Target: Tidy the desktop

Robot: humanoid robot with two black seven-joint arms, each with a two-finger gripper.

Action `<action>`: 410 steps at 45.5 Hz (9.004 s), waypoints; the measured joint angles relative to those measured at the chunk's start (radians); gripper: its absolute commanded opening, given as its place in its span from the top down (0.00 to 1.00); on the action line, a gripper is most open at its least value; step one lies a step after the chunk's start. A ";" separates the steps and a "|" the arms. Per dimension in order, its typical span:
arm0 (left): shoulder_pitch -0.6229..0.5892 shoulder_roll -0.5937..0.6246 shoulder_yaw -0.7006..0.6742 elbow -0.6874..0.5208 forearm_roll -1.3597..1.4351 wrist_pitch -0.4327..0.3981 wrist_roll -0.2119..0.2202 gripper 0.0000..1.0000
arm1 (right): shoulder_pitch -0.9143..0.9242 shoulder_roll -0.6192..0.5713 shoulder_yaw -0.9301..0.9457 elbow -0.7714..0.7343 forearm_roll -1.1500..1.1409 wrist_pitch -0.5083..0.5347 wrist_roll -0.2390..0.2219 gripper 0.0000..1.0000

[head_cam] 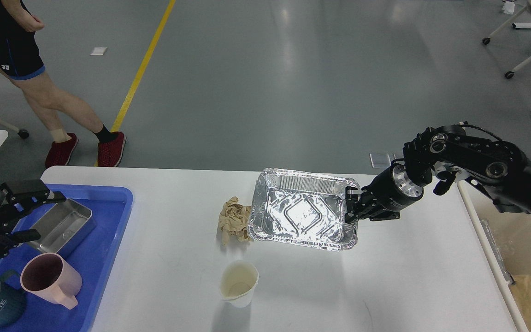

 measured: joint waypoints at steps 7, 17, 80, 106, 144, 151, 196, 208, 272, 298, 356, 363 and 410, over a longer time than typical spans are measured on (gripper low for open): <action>0.000 0.003 0.000 0.000 0.000 -0.003 0.000 0.03 | 0.000 -0.001 0.000 0.000 0.000 0.000 0.000 1.00; -0.002 0.014 -0.002 -0.002 0.000 -0.006 0.000 0.03 | -0.001 -0.001 0.000 0.001 0.000 0.000 -0.001 1.00; -0.004 0.012 -0.003 -0.002 0.000 -0.006 0.001 0.03 | -0.003 -0.002 0.001 0.001 0.000 -0.001 0.001 1.00; -0.005 0.009 -0.003 -0.002 0.000 -0.006 0.001 0.03 | -0.003 -0.001 0.000 0.000 0.000 -0.001 0.000 1.00; -0.050 -0.132 -0.003 0.008 0.080 0.005 0.035 0.03 | -0.012 -0.001 0.001 0.000 0.000 -0.006 0.001 1.00; -0.083 -0.248 0.004 0.015 0.131 0.006 0.054 0.03 | -0.012 0.000 0.001 0.000 0.000 -0.006 0.001 1.00; -0.538 -0.686 0.627 0.123 0.186 0.073 0.084 0.04 | -0.036 -0.001 0.003 -0.001 -0.002 -0.009 0.001 1.00; -0.549 -0.702 0.667 0.114 0.186 0.068 0.085 0.04 | -0.042 -0.001 0.003 -0.002 -0.002 -0.010 0.001 1.00; -0.506 -0.876 0.712 0.240 0.186 0.100 0.080 0.08 | -0.067 -0.012 0.012 0.000 -0.002 -0.020 0.002 1.00; -0.488 -0.921 0.716 0.286 0.186 0.103 0.083 0.44 | -0.082 -0.013 0.014 -0.002 -0.007 -0.020 0.002 1.00; -0.758 -0.300 0.657 -0.095 0.166 -0.108 0.245 1.00 | -0.101 -0.027 0.020 0.001 -0.011 -0.032 0.003 1.00; -0.841 -0.104 0.602 -0.124 0.152 -0.255 0.245 1.00 | -0.104 -0.026 0.020 0.000 -0.011 -0.036 0.002 1.00; -0.872 -0.534 0.356 0.136 0.148 -0.350 0.300 0.99 | -0.073 0.010 0.075 0.057 -0.009 -0.028 0.003 1.00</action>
